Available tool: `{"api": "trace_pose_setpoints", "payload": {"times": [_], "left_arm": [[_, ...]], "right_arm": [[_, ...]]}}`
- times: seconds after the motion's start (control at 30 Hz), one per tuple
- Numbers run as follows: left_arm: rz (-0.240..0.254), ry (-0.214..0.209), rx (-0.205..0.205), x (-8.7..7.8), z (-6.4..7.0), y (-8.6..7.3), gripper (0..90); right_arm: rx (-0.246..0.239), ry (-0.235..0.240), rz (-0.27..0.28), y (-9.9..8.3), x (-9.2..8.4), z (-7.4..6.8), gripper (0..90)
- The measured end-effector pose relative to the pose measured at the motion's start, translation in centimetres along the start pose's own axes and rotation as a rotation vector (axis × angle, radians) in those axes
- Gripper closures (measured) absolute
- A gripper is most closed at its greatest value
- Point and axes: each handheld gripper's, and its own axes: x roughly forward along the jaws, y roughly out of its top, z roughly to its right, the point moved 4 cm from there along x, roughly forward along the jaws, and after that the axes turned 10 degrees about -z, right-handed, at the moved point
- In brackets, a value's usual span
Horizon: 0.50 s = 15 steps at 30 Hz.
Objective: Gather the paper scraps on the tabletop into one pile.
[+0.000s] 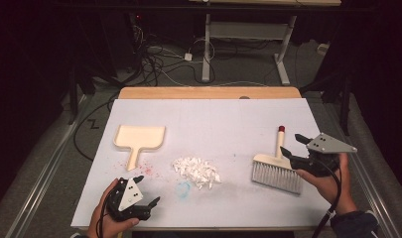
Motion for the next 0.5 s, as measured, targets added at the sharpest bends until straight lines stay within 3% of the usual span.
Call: {"api": "trace_pose_setpoints", "payload": {"times": [0.1,0.17,0.23,0.33,0.4,0.5], "left_arm": [[-0.002,-0.001,0.001,0.1,0.0,0.0,16.9],[-0.004,-0.002,0.003,0.1,0.1,0.0,16.9],[-0.003,-0.003,0.007,0.1,0.2,0.1,16.9],[-0.004,-0.004,0.009,0.2,0.3,0.2,16.9],[-0.007,-0.006,0.009,0.2,0.3,0.1,16.9],[-0.014,-0.003,0.006,0.3,0.2,0.0,16.9]], "right_arm": [[-0.007,-0.049,-0.015,-0.4,0.1,0.0,41.7],[-0.006,-0.048,-0.064,-1.2,0.9,0.6,47.4],[0.015,-0.093,-0.104,-2.3,2.4,1.8,53.6],[0.109,-0.098,-0.186,-3.9,5.0,3.5,59.3],[0.106,-0.098,-0.284,-4.5,6.4,3.8,59.6],[0.105,-0.097,-0.389,-5.3,8.2,3.9,61.1]]}}
